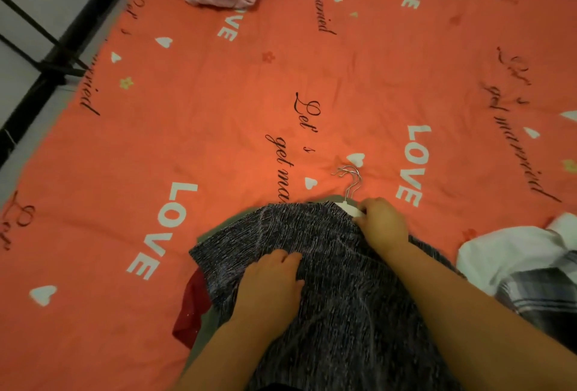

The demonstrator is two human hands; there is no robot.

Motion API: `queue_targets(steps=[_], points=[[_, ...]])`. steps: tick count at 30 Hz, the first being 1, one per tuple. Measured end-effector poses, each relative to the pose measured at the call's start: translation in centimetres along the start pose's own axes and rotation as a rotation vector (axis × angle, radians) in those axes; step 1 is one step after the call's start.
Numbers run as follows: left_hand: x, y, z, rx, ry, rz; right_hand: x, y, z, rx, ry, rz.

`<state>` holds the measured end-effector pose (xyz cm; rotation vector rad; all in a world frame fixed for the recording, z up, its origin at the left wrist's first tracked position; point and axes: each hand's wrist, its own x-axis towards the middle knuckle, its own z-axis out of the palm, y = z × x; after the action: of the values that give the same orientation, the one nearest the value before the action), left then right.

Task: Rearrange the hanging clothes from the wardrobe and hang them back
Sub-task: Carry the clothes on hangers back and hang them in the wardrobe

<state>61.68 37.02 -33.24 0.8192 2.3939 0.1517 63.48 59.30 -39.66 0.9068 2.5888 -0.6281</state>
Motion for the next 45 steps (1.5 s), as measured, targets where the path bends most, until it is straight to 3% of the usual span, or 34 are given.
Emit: queue_targets(steps=[8,20,24,29,36,45], points=[[-4.5,-0.2,-3.1,0.007,0.099,0.016,-6.2,-2.6,-3.1,0.207,0.140,-0.146],[-20.0,-3.2,-15.5,0.030,0.713,-0.095,-24.5,-17.7,-16.6,0.193,0.211,-0.611],[-29.9,-6.4,-18.6,0.042,0.852,-0.136,-33.6,-24.5,-19.4,0.174,0.248,-0.804],[-46.5,-11.3,-20.4,-0.079,1.183,-0.140,-46.2,-33.5,-19.7,0.229,0.313,-1.012],[-70.5,-19.0,-17.0,-0.068,1.430,-0.410,-64.6,-45.1,-16.7,0.200,0.296,-1.277],[-93.1,-23.2,-8.8,0.137,1.563,-0.788,-85.0,-56.1,-6.1,0.220,0.063,-1.635]])
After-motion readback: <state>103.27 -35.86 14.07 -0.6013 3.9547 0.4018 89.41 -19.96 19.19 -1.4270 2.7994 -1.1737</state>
